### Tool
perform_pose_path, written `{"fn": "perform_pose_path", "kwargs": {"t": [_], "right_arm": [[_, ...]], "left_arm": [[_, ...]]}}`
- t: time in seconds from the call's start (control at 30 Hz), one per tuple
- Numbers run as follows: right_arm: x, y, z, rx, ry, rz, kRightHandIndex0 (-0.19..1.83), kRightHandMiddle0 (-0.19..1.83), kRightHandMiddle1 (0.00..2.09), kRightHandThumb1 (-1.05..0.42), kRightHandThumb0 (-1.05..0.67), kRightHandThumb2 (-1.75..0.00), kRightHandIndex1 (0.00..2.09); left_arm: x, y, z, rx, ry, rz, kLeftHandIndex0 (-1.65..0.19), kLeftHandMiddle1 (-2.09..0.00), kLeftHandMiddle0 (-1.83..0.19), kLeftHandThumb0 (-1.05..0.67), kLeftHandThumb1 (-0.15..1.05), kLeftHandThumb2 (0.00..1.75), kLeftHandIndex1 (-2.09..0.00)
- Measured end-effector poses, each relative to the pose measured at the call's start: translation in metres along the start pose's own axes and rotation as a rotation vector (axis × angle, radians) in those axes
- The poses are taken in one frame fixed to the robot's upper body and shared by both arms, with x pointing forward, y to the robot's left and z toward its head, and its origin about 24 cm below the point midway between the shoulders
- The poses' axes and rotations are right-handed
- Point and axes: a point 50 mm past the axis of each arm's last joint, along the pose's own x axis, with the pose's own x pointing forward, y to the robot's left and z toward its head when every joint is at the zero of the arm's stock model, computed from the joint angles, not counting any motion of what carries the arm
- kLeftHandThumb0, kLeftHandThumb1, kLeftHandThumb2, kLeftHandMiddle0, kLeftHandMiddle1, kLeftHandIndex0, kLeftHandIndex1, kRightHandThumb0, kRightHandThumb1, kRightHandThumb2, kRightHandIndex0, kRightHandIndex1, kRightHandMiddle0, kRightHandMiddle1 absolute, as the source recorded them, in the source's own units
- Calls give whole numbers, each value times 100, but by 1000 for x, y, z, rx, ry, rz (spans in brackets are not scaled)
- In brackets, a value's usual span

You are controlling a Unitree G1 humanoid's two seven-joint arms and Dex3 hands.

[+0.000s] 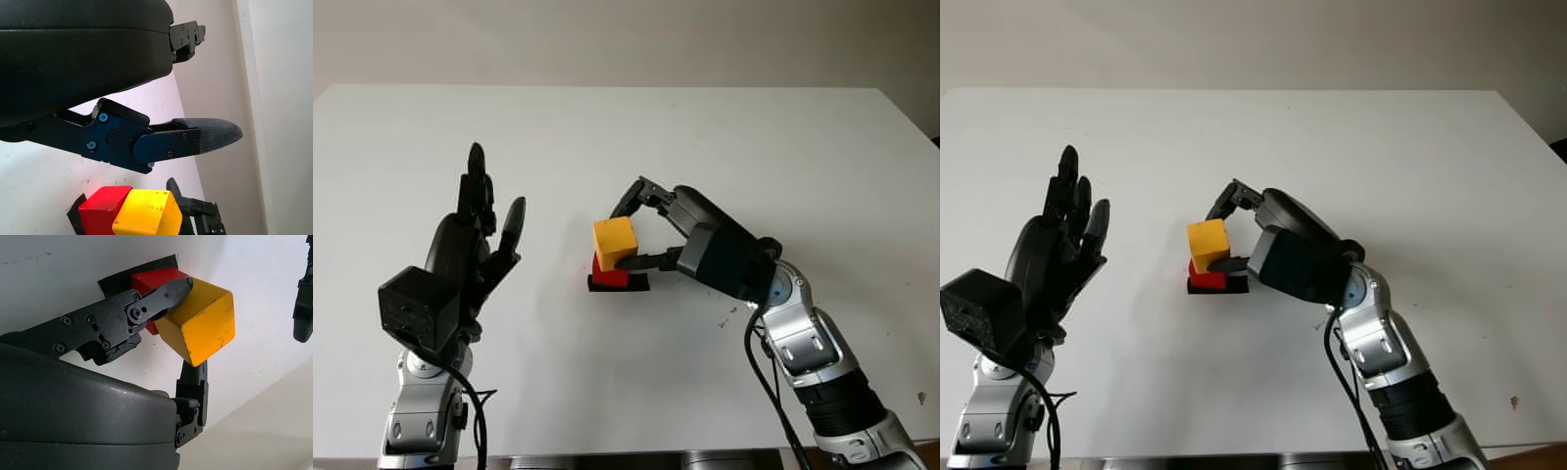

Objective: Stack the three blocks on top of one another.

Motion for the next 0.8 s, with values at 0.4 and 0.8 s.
{"fn": "perform_pose_path", "kwargs": {"t": [0.4, 0.8], "right_arm": [[2, 3, -1, 45, 10, 10, 23, 22, 156, -99, -38, -5, 5], [4, 3, -3, 54, 15, 14, 23, 20, 158, -99, -38, -5, 5]], "left_arm": [[0, 1, 0, 8, -1, -1, 19, -4, 19, -78, 105, 52, -4], [0, 0, 1, 8, -5, -3, 19, -5, 19, -77, 105, 53, -4]]}}
